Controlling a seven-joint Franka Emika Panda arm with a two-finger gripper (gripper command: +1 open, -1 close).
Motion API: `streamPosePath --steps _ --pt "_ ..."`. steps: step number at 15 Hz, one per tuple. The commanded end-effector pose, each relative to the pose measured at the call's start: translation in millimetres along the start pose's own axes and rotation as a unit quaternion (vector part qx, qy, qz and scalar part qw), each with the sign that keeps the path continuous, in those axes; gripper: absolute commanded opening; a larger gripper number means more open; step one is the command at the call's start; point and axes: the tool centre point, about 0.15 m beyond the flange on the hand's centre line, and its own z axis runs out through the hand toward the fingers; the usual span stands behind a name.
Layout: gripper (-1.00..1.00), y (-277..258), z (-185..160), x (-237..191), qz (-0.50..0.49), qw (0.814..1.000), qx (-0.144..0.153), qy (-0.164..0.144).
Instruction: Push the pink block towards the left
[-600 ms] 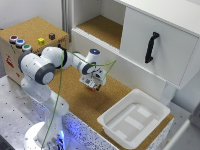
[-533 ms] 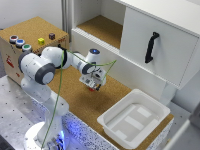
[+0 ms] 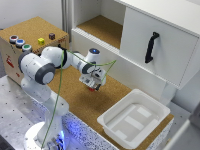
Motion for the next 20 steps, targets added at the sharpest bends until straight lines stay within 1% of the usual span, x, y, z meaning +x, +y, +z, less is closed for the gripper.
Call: streamPosePath --steps 1,2,4,5,7,8,9,11,12,13,15,18,20 --pt "1.0 40.1 -24.2 -4.4 -0.019 0.999 -0.035 -0.002" --pt "1.0 48.1 -26.0 -5.5 -0.02 0.999 -0.041 -0.006" --pt "1.0 68.0 -23.6 -9.0 -0.013 0.999 -0.036 -0.015" --pt "1.0 76.6 -18.3 -9.8 -0.006 0.999 -0.031 -0.02" --pt "1.0 89.7 -3.1 -8.7 0.001 1.0 -0.004 -0.024" --pt "1.0 91.8 3.4 -7.9 0.002 1.0 -0.001 -0.03" --pt "-1.0 92.8 7.4 -6.5 0.003 1.0 0.0 -0.029" --pt "-1.0 90.4 16.2 -2.1 -0.006 0.999 0.007 -0.03" --pt "-1.0 85.5 18.2 -1.3 -0.013 1.0 0.011 -0.025" --pt "-1.0 80.4 20.1 -0.1 -0.013 1.0 0.008 -0.02" --pt "-1.0 72.1 20.9 1.7 -0.015 1.0 0.012 -0.017" --pt "-1.0 55.3 17.9 0.9 -0.014 1.0 -0.002 -0.018" --pt "-1.0 42.9 18.6 -1.0 -0.015 1.0 -0.003 -0.021"
